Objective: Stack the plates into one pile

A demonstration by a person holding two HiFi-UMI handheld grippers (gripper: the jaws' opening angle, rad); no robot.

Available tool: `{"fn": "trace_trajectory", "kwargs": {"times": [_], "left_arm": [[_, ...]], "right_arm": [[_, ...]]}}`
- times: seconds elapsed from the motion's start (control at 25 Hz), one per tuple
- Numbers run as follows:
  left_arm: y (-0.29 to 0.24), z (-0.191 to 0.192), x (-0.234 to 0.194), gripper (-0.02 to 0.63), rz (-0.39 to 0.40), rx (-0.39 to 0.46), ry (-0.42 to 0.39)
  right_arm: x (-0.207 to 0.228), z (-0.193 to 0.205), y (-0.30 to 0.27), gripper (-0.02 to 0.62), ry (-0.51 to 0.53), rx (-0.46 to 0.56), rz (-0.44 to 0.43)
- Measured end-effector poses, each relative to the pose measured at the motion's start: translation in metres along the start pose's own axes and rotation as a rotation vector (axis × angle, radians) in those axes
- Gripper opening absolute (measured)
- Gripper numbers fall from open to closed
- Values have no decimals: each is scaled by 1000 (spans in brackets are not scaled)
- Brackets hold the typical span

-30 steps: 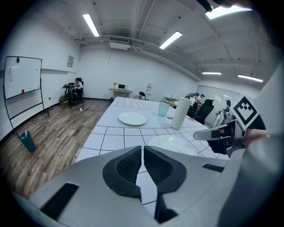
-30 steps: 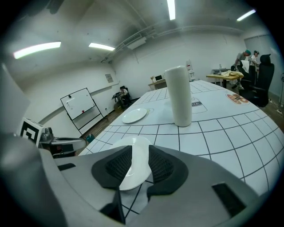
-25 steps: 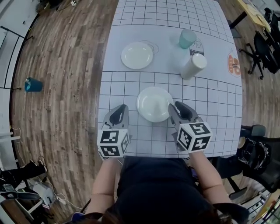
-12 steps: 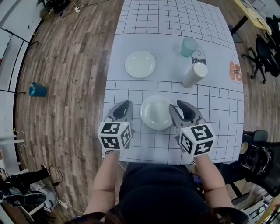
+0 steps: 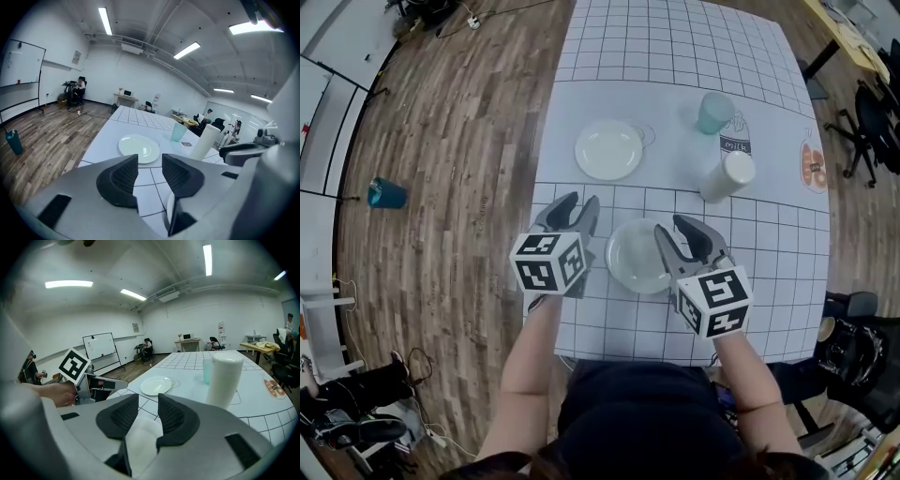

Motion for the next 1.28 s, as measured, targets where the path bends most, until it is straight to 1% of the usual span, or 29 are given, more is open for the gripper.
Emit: {"fn": "trace_trajectory", "kwargs": {"times": [0.12,0.24,0.44,0.56,0.84,1.12,1.28], "left_arm": [[-12,-5,-8,175,3,-1,20],[-24,-8,-19,184,-10,-16,49],[-47,-9,-39,198,-36,-50,121],[-60,-8,-46,204,-54,-77,132],[-88,-4,-58,212,-52,-134,183],[-109,-5,-69,236,-72,-201,165],[-118,-3,-76,242,-61,-238,204]], "right_arm": [[4,3,-9,146,1,-15,-1],[8,6,-17,146,0,-31,-1],[10,11,-31,144,2,-50,-11],[11,14,-37,144,9,-60,-15],[20,22,-49,144,7,-81,-9],[30,25,-56,143,-2,-81,-1],[35,27,-59,144,-4,-82,-2]]}}
Point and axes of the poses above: the fingertips, and each gripper's own axes: y backward along the fingers, x to its right, z out of its underside, the point moved 4 cm from there along y, backward along the fingers, and after that the axes turned 7 degrees about -y, right-handed, at the moved point
